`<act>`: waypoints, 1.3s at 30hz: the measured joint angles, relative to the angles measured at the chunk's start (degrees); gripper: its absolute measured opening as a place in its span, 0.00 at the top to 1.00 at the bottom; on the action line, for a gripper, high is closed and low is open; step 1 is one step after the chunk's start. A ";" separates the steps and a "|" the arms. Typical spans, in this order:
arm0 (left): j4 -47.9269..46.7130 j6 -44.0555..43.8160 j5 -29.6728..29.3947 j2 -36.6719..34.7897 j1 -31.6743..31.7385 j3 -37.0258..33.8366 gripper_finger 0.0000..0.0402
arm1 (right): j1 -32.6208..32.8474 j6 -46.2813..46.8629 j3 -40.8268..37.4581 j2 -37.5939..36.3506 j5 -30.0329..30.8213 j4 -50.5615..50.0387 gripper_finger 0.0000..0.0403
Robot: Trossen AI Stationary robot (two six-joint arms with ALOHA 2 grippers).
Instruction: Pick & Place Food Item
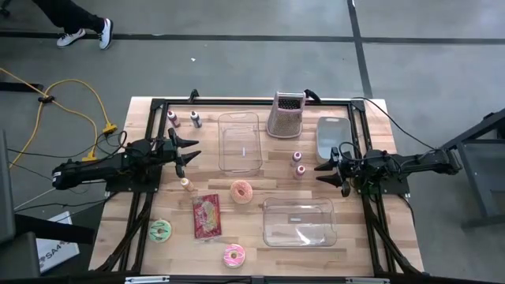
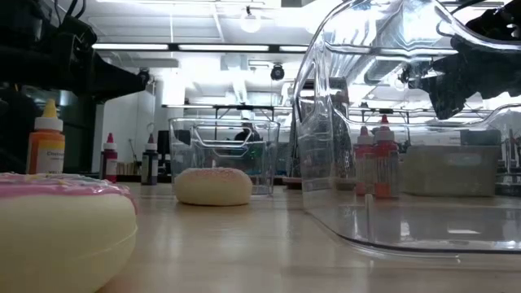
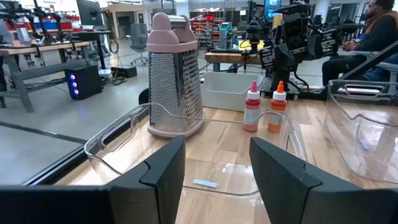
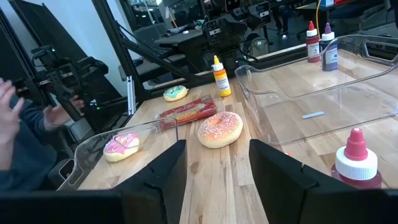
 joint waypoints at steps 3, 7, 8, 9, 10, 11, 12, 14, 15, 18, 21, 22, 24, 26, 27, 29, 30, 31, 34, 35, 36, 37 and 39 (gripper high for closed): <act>0.01 -0.02 -0.01 0.01 0.01 0.00 0.56 | 0.00 0.00 0.00 0.00 0.00 0.01 0.60; 0.01 0.00 0.00 0.01 0.01 0.00 0.56 | -0.02 0.00 0.00 0.00 0.00 0.02 0.60; 0.01 0.00 -0.01 0.00 0.00 0.00 0.56 | 0.00 0.00 0.00 -0.02 0.00 0.02 0.60; 0.00 -0.01 0.00 0.01 0.01 0.00 0.56 | -0.02 0.00 0.00 0.00 0.00 0.01 0.60; 0.00 0.00 0.00 -0.01 0.01 0.00 0.56 | 0.00 0.00 -0.02 -0.02 0.00 0.01 0.60; 0.01 -0.01 0.01 0.01 0.01 0.00 0.56 | -0.01 0.00 -0.01 0.00 0.00 0.01 0.60; 0.01 0.00 -0.01 -0.01 0.01 0.00 0.56 | 0.00 0.00 -0.01 0.00 0.00 0.00 0.60; 0.01 0.00 -0.01 0.01 -0.01 0.00 0.56 | 0.00 0.00 -0.01 -0.01 0.00 0.02 0.60; 0.01 0.00 0.00 0.00 0.01 0.00 0.56 | -0.02 0.00 0.00 -0.02 0.00 0.02 0.60; 0.02 -0.02 0.00 -0.01 0.00 0.00 0.56 | 0.00 0.00 -0.01 0.00 0.00 0.02 0.60; 0.03 -0.01 0.25 0.01 0.00 0.00 0.56 | 0.00 0.00 -0.01 -0.02 0.00 0.02 0.60; 0.01 -0.02 0.39 0.00 0.01 0.00 0.56 | -0.01 0.00 -0.01 0.00 0.00 0.01 0.60; 0.01 0.00 0.42 0.01 0.01 0.00 0.56 | 0.00 0.00 -0.01 0.00 0.00 0.01 0.60; 0.05 -0.02 0.42 0.00 0.01 0.00 0.56 | -0.02 0.00 0.00 0.00 0.00 0.00 0.60; 0.13 -0.02 0.44 0.01 0.01 0.00 0.56 | 0.00 0.00 0.00 -0.02 0.00 0.01 0.60; 0.33 -0.02 0.42 0.01 -0.01 0.00 0.56 | 0.00 0.00 0.00 0.00 0.00 0.01 0.60; 0.35 -0.02 0.42 0.01 0.01 0.00 0.56 | -0.01 0.00 -0.01 -0.01 0.00 0.02 0.60; 0.45 -0.03 0.42 0.01 0.01 0.00 0.56 | 0.00 0.00 0.00 -0.01 0.00 0.02 0.60; 0.68 -1.84 0.42 0.01 0.01 0.23 0.56 | 0.00 0.00 0.00 0.00 0.00 0.00 0.60; 0.69 -2.30 0.42 0.01 0.01 0.40 0.56 | -0.02 0.00 0.00 0.00 0.00 0.02 0.60; 0.69 -2.47 0.42 0.01 0.01 0.63 0.56 | -0.01 0.00 0.00 -0.01 0.00 0.01 0.60; 0.67 -2.45 0.40 0.01 0.01 0.83 0.56 | 0.00 0.00 -0.02 -0.02 0.00 0.02 0.60; 0.45 -1.78 0.38 0.06 0.01 1.36 0.56 | 0.00 0.00 -0.02 -0.01 0.00 0.00 0.60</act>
